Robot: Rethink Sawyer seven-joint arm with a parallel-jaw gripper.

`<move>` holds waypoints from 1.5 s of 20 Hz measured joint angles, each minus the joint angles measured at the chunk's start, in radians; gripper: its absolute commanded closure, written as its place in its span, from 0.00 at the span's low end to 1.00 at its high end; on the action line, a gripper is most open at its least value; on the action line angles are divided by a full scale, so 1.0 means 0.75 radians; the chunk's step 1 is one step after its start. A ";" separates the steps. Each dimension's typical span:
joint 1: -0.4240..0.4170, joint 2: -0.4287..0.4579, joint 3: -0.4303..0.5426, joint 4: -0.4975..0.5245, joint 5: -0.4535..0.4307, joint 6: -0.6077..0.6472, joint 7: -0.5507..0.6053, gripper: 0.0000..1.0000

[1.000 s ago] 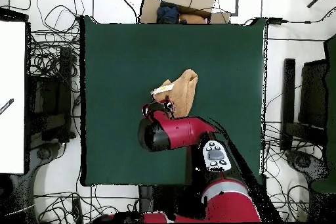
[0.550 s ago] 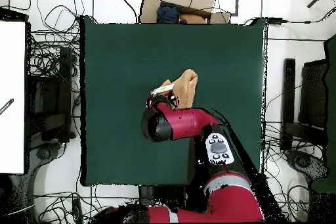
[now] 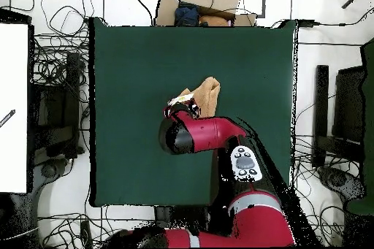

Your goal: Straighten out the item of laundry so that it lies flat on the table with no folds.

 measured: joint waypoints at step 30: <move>0.028 -0.049 0.000 0.000 0.000 0.001 0.000 0.00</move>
